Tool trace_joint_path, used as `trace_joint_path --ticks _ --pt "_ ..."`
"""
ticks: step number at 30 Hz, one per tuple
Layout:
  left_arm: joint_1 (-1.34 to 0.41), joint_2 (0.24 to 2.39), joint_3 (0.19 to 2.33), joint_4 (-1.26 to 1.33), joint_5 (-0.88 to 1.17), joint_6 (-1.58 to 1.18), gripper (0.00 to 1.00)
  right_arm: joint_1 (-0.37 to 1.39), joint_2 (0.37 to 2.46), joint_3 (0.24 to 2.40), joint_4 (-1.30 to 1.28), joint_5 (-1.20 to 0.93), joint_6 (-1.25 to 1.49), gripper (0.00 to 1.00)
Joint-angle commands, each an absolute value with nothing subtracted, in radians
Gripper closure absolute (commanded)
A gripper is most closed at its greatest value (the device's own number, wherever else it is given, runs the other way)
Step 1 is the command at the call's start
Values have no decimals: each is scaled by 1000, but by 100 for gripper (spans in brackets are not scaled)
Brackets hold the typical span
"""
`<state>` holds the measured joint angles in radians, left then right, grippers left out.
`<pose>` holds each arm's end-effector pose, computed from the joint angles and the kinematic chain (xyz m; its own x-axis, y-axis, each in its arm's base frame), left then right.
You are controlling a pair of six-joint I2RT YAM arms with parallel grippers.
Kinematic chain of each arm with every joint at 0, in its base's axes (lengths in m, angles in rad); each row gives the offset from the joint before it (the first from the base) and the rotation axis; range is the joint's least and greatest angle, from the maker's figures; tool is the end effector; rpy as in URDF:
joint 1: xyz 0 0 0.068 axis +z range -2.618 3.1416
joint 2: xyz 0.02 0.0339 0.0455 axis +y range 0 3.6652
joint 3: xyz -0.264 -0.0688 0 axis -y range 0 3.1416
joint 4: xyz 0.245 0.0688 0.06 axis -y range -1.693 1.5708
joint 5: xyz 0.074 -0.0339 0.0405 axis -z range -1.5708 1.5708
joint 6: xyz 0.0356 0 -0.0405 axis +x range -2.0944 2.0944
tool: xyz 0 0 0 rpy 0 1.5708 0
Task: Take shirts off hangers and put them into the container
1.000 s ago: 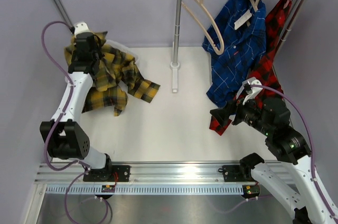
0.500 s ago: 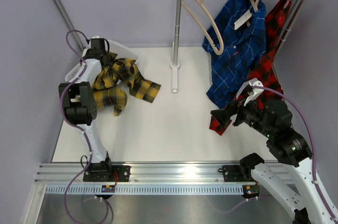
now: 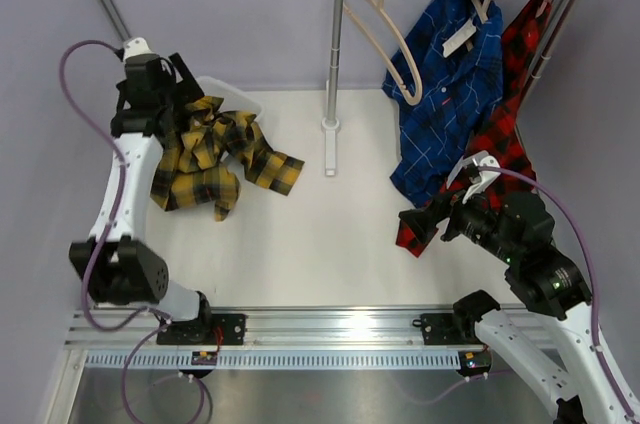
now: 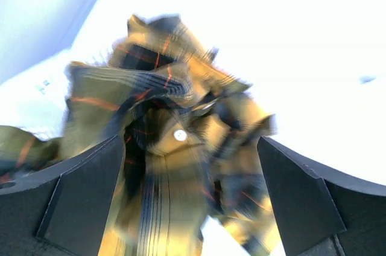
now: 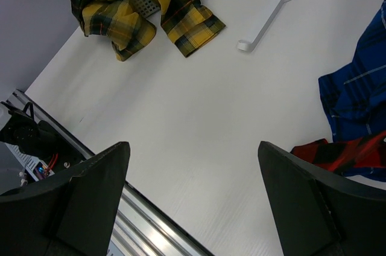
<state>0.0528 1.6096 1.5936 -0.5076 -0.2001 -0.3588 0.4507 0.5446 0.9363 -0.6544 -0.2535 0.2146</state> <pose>0.3696 0.0266 0.3789 -0.3890 -0.3652 -0.8458 -0.3847 0.8986 -0.2111 0.0883 0.0527 0.3711 -0.3646 0.0526 -0.9297 -0.5752 0.7724 0.2693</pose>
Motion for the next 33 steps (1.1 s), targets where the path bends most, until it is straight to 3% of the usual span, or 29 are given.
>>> trace_joint_path --ticks 1,12,17,26,33 --pt "46 1367 1461 -502 -176 -458 1 449 516 933 -620 -271 215 3" --pt "-34 959 881 -494 -101 -742 2 448 483 923 -609 -291 219 3" --pt "-149 894 692 -430 -238 -842 5 448 479 919 -603 -304 221 3" --pt "-149 1002 545 -147 -373 -951 14 448 459 914 -615 -291 221 3" --pt "-146 1084 564 -91 -437 -946 32 448 465 913 -612 -298 219 2"
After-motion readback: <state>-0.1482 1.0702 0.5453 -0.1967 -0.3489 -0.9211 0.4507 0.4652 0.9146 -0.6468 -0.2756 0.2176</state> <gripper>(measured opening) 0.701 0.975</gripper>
